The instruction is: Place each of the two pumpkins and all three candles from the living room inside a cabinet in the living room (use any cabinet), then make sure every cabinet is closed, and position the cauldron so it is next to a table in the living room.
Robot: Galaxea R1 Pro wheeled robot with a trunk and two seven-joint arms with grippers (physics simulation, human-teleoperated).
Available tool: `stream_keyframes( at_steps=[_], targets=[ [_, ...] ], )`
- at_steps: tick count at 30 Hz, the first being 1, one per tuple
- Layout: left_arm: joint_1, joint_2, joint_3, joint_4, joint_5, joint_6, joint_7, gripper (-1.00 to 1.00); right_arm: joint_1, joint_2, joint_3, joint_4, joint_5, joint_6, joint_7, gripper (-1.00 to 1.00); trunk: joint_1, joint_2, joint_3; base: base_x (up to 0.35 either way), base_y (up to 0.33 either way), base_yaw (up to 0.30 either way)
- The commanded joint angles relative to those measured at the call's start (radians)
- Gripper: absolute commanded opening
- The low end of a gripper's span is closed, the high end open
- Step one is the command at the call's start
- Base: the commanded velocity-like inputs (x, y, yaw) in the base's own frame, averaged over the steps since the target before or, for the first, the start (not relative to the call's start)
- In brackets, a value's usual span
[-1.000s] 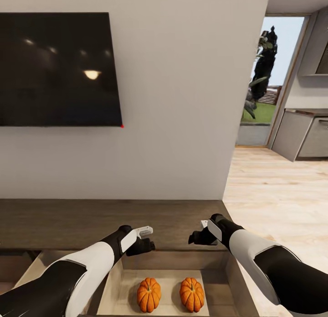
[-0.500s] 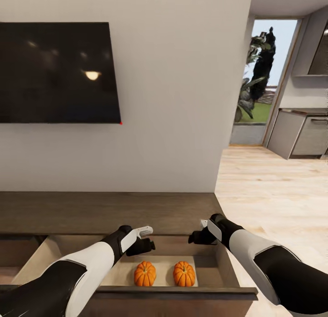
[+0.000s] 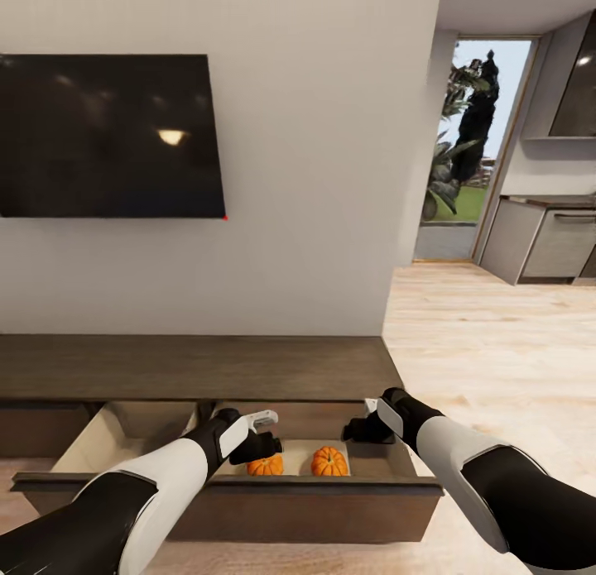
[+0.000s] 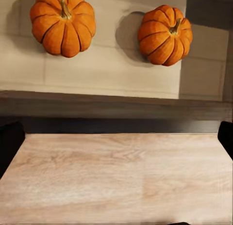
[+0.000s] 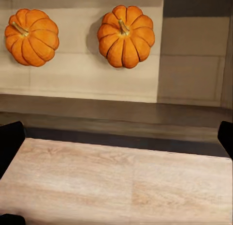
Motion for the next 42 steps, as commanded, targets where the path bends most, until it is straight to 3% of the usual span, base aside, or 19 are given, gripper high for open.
stream_keyframes(
  at_steps=[1,7,16,22,26,30,33,36,40,42],
  targets=[
    [0.0,0.0,-0.006,-0.002,0.011,0.005,0.007,1.0,-0.001,0.0,0.008,0.0,-0.003,0.004,0.004,1.0,0.0,0.0,-0.001,-0.09,0.27,0.0],
    [0.0,0.0,-0.006,-0.002,0.011,0.002,0.005,1.0,-0.001,0.0,0.009,0.0,-0.004,0.004,0.004,1.0,0.0,0.0,-0.001,-0.035,0.304,0.0],
    [0.0,0.0,-0.007,0.009,0.01,-0.122,0.002,1.0,0.0,0.001,0.01,0.0,-0.004,0.0,0.005,1.0,0.0,0.0,-0.001,-0.002,0.078,0.0],
    [0.005,0.0,-0.007,0.01,0.01,-0.179,0.002,1.0,0.002,0.032,0.009,0.0,-0.006,-0.031,0.004,1.0,0.0,0.0,-0.001,0.0,0.004,0.0],
    [0.008,0.0,-0.008,0.01,0.01,-0.193,0.002,1.0,0.002,0.037,0.008,0.0,-0.007,-0.04,0.004,1.0,0.0,0.0,-0.001,0.0,0.0,0.0],
    [0.009,0.0,-0.008,0.01,0.01,-0.206,0.002,1.0,0.003,0.039,0.009,0.0,-0.004,-0.055,0.004,1.0,0.015,-0.028,-0.014,0.0,0.0,0.0],
    [0.01,0.0,-0.008,0.01,0.009,-0.223,0.002,1.0,0.026,0.044,0.01,0.007,-0.003,-0.138,0.005,1.0,0.026,-0.049,-0.023,0.0,0.0,0.0],
    [0.01,0.0,-0.008,0.01,0.008,-0.226,0.002,1.0,0.038,0.048,0.01,0.01,-0.002,-0.167,0.004,1.0,0.038,-0.07,-0.032,0.0,0.0,0.0],
    [0.011,0.0,-0.008,0.01,0.008,-0.229,0.002,1.0,0.044,0.055,0.01,0.016,-0.003,-0.181,0.004,1.0,0.053,-0.098,-0.045,0.0,0.0,0.0],
    [0.011,0.0,-0.009,0.01,0.006,-0.268,0.002,1.0,0.047,0.059,0.01,0.021,-0.002,-0.187,0.003,1.0,0.053,-0.098,-0.045,0.0,0.0,0.0]
  ],
)
